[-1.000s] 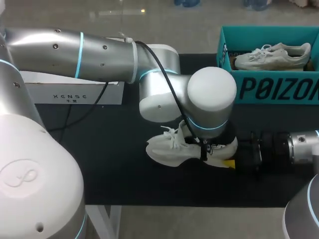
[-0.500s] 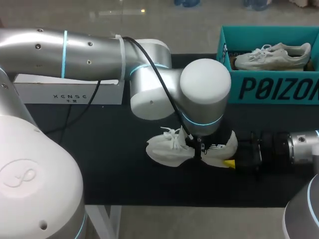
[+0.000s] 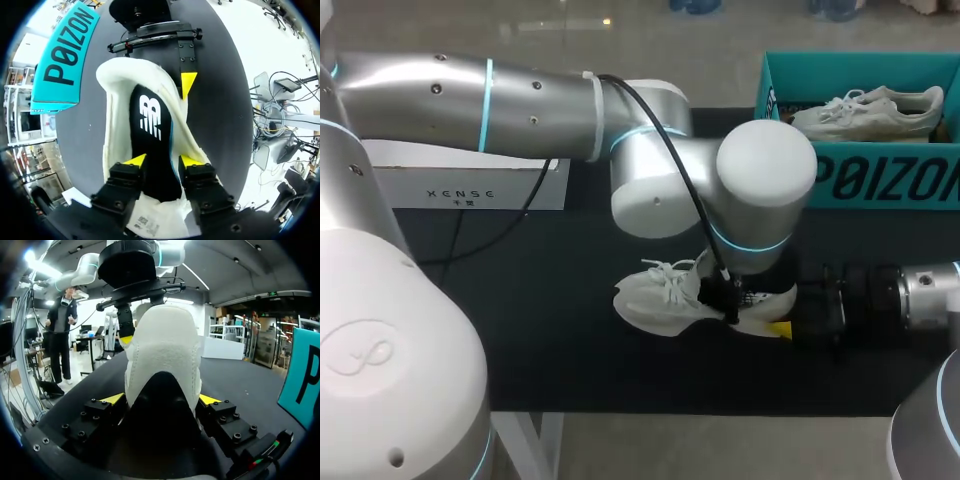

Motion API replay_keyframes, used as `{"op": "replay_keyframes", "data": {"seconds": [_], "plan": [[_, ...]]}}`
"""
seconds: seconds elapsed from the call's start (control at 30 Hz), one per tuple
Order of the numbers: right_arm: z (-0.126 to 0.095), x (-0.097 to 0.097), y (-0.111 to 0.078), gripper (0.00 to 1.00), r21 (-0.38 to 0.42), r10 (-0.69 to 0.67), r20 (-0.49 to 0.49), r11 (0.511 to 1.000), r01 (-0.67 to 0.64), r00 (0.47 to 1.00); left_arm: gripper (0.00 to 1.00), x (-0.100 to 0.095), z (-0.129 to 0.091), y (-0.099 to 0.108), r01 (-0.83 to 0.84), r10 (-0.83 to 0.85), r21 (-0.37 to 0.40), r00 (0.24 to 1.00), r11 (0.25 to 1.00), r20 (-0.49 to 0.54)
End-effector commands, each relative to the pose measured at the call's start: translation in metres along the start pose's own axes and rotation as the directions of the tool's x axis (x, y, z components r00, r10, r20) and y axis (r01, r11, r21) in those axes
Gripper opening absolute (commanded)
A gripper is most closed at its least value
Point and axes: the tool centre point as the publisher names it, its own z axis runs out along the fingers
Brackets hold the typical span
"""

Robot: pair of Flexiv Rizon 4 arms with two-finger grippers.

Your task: Take the shoe out of the shoebox, open the shoe tongue, remove and reinsert the insole, then place the shoe into the shoebox

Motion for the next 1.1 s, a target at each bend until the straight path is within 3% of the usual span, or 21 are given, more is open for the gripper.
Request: {"op": "replay_keyframes", "data": {"seconds": [0.03,0.3,0.63,0.67,0.7,0.73,0.87,1.1], "plan": [[0.002,0.001,-0.002,0.00,0.003,0.002,0.002,1.000,-0.002,1.000,0.40,0.001,0.002,-0.006,0.000,0.000,-0.005,1.000,1.000,-0.002],[0.002,0.001,-0.002,0.00,0.003,0.002,0.002,1.000,-0.002,1.000,0.37,0.001,0.011,-0.009,-0.006,0.006,-0.014,1.000,1.000,-0.005],[0.002,0.001,-0.002,0.00,0.003,0.002,0.002,1.000,-0.002,1.000,0.37,0.010,0.057,-0.012,-0.041,0.038,-0.062,0.998,0.997,-0.045],[0.002,0.001,-0.002,0.00,0.003,0.002,0.002,1.000,-0.002,1.000,0.29,0.012,0.066,-0.012,-0.041,0.038,-0.064,0.998,0.997,-0.049],[0.002,0.001,-0.002,0.00,0.003,0.002,0.002,1.000,-0.002,1.000,0.07,0.013,0.069,-0.012,-0.042,0.038,-0.066,0.998,0.997,-0.057],[0.002,0.001,-0.002,0.00,0.003,0.002,0.002,1.000,-0.002,1.000,0.00,0.013,0.073,-0.012,-0.044,0.040,-0.069,0.997,0.997,-0.060],[0.002,0.001,-0.002,0.00,0.003,0.002,0.002,1.000,-0.002,1.000,0.00,0.012,0.076,-0.012,-0.039,0.036,-0.060,0.998,0.997,-0.051],[0.002,0.001,-0.002,0.00,0.003,0.002,0.002,1.000,-0.002,1.000,0.00,0.003,0.063,-0.012,-0.014,0.014,-0.043,1.000,0.999,0.001]]}}
